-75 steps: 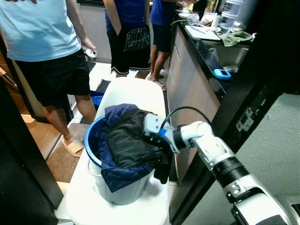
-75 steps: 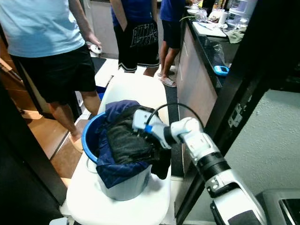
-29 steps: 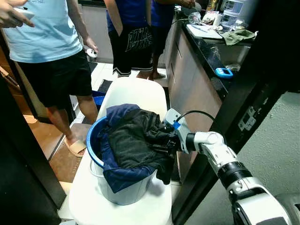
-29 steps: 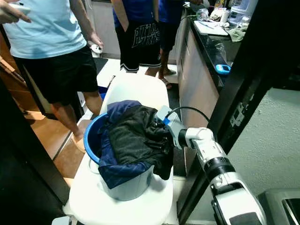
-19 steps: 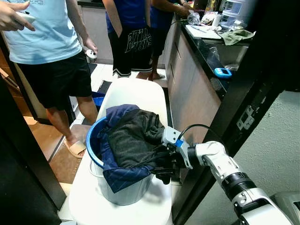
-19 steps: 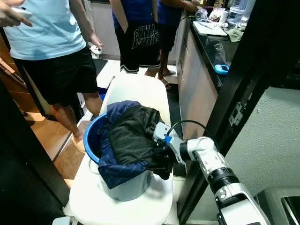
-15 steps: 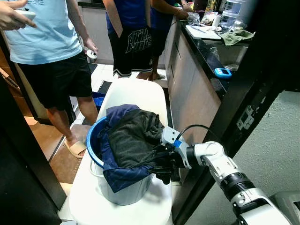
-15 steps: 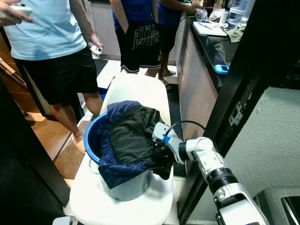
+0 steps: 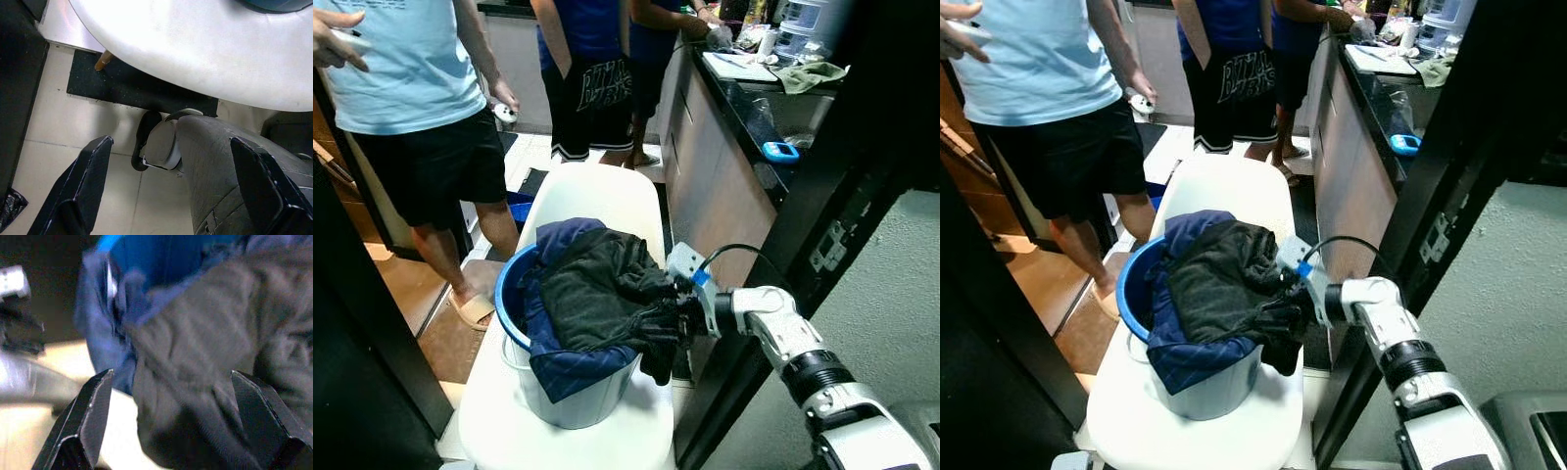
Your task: Clothes washing
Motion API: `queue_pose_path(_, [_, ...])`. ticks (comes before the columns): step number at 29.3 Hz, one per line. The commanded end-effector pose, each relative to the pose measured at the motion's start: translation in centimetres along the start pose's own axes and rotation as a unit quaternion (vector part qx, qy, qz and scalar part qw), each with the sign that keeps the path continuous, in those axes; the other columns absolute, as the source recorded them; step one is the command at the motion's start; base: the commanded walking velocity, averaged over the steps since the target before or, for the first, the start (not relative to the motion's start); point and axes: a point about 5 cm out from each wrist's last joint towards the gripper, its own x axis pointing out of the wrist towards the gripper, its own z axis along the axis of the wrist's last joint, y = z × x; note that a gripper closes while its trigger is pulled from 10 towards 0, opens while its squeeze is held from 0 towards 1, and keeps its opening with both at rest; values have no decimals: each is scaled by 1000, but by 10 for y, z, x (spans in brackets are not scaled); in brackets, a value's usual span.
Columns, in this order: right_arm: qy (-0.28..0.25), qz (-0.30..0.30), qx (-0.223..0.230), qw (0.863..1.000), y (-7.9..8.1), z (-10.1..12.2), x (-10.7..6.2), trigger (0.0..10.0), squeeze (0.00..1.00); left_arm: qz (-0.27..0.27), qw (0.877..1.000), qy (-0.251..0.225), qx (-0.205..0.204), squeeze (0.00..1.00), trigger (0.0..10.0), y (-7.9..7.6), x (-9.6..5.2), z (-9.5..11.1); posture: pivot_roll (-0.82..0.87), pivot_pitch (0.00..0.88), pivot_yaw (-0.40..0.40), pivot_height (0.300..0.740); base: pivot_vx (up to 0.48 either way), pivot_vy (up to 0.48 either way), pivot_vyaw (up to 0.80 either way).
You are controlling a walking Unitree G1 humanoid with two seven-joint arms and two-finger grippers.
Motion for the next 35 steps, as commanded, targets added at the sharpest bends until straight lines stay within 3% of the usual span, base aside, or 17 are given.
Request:
queue_pose_path(1, [17, 14, -4, 1000, 4, -5, 0, 10000, 0, -18, 1000, 20, 7, 0, 10000, -6, -2, -9, 199, 0, -79, 740, 0, 0, 0])
queue_pose_path(8, [88, 53, -21, 995, 12, -19, 0, 10000, 0, -27, 1000, 12, 11, 0, 10000, -7, -1, -6, 204, 0, -81, 740, 0, 0, 0])
queue_pose_path(14, [84, 50, -15, 995, 13, -19, 5, 10000, 0, -30, 999, 11, 12, 0, 10000, -7, -1, -6, 205, 0, -81, 740, 0, 0, 0])
queue_pose_path(16, [37, 37, 11, 999, 12, -11, 12, 10000, 0, -31, 999, 12, 10, 0, 10000, -7, -2, -6, 204, 0, -80, 740, 0, 0, 0])
queue_pose_path(18, [37, 37, 11, 999, 12, -11, 12, 10000, 0, -31, 999, 12, 10, 0, 10000, -7, -2, -6, 204, 0, -80, 740, 0, 0, 0])
queue_pose_path(20, [-60, -19, 45, 997, 1, 11, 17, 10000, 0, -32, 999, 13, 9, 0, 10000, -7, -2, -6, 204, 0, -80, 740, 0, 0, 0])
queue_pose_path(22, [-173, -76, 88, 978, -12, 36, 16, 10000, 0, -33, 999, 14, 9, 0, 10000, -7, -2, -7, 200, 0, -77, 740, 0, 0, 0])
queue_pose_path(23, [-173, -76, 88, 978, -12, 36, 16, 10000, 0, -33, 999, 14, 9, 0, 10000, -7, -2, -7, 200, 0, -77, 740, 0, 0, 0])
queue_pose_path(26, [-273, -113, 107, 949, -20, 60, 13, 10000, 0, -35, 999, 15, 10, 0, 10000, -7, -1, -7, 201, 0, -75, 740, 0, 0, 0])
queue_pose_path(31, [-285, -142, 101, 943, -21, 63, 17, 10000, 0, -37, 999, 16, 11, 0, 10000, -8, -1, -7, 201, 0, -77, 740, 0, 0, 0])
queue_pose_path(35, [-274, -154, 89, 945, -18, 62, 23, 10000, 0, -37, 999, 17, 11, 0, 10000, -8, -1, -7, 201, 0, -77, 740, 0, 0, 0])
